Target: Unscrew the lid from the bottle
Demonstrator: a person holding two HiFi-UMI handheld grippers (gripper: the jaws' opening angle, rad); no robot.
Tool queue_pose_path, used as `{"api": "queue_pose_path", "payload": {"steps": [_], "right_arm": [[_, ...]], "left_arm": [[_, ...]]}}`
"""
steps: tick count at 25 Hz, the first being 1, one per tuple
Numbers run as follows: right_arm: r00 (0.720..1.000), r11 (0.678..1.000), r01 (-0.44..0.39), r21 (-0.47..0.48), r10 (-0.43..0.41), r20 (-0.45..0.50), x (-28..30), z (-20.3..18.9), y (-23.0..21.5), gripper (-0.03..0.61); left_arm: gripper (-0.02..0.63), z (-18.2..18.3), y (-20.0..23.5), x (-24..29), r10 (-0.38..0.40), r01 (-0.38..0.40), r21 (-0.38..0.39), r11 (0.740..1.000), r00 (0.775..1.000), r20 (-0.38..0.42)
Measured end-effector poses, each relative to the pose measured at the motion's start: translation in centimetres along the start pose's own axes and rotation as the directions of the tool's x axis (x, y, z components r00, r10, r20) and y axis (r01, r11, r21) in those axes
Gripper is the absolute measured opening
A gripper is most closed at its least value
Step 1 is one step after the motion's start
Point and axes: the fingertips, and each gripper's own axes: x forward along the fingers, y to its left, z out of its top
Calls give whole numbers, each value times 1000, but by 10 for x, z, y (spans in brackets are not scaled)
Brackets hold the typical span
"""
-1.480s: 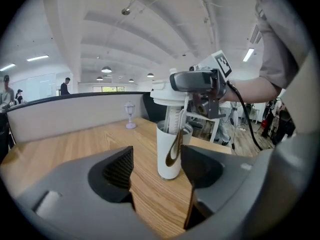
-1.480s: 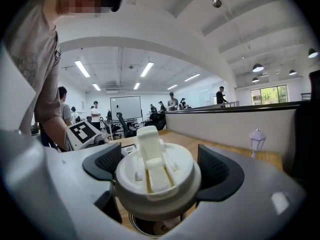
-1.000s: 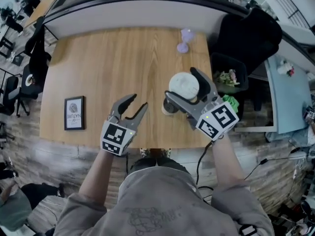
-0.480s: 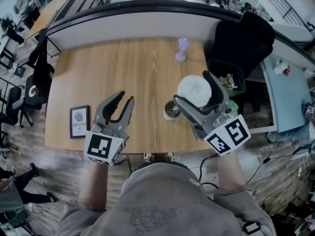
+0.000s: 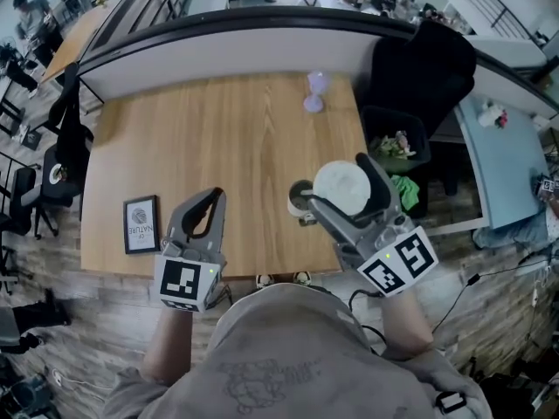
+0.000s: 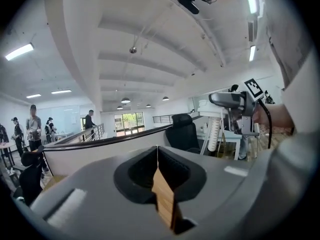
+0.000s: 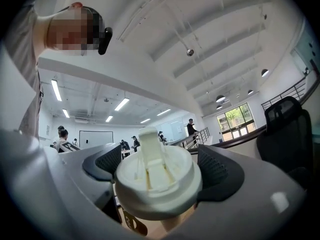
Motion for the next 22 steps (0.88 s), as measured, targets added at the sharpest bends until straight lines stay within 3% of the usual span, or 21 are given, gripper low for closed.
{"api": "queue_pose_path", "payload": {"steps": [7,22], "right_arm": [[997,999,33,-2,-33,-65,-9,-25,2,491],[996,1000,25,-9,-26,-82,-12,-27,6,491]], "left_arm": [[2,-13,-6,-14,-12,11,-38,999,1000,-16],[2,-6,-12,-19,-14,14,-33,999,1000,-1]]}}
